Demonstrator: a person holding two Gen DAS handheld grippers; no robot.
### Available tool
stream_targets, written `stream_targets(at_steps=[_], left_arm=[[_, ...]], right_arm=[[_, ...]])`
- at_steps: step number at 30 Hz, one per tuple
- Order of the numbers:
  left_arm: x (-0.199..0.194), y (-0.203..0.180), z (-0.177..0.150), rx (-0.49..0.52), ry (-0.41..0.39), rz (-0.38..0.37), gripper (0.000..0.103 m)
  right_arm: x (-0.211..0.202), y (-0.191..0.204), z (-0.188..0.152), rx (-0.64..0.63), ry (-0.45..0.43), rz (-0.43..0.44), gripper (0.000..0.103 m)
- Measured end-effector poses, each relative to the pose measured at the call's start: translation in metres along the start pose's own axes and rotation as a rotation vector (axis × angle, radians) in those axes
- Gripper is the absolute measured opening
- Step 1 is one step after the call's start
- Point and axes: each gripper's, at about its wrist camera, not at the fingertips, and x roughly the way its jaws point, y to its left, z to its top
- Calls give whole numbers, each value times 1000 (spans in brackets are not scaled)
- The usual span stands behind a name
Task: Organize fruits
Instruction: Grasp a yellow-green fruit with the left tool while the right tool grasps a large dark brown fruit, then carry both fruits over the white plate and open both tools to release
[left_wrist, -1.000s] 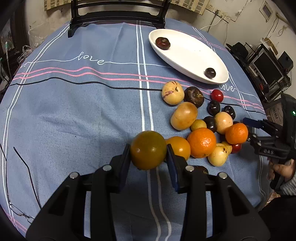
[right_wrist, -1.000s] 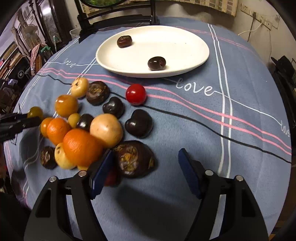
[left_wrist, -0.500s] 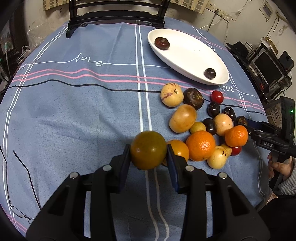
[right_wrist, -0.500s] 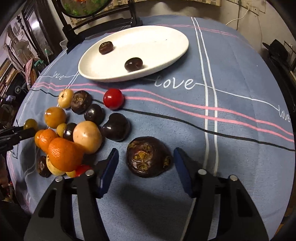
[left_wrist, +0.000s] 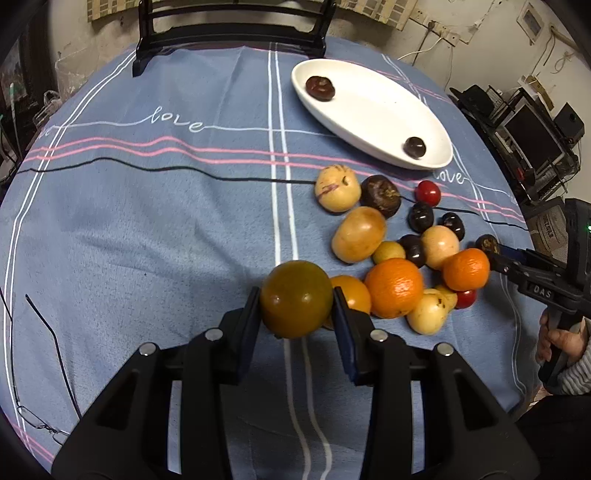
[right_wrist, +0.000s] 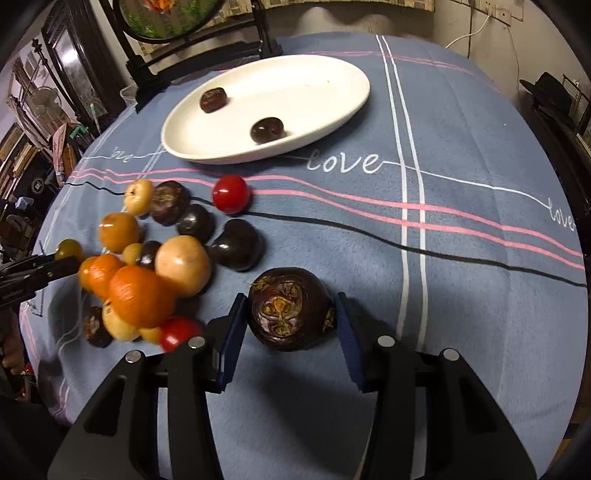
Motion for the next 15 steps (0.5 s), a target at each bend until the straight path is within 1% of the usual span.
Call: stream_targets(at_steps=[4,6,8,10,13,15], left_arm=[[-7,-8,7,17,-21,-11,38],[-7,-12,16,23,-29,-21,38],[-8,-19,31,48,-50,-19,38],[-5,-27,54,69,-71,-20,38],[2,-40,89,101,-98,-18,38],[12,-52,111,129,-109,-11,38]], right_arm=[[-14,8,-8,-14,-12,11,48],[-20,10,-7,-29,-17,14,48],[-26,10,1,-34,-33,17,48],[-30,7,14,-36,-57,22,48],[-32,2,45,-51,-102,26,48],[-25,-1,74,-64,-123,30,48]])
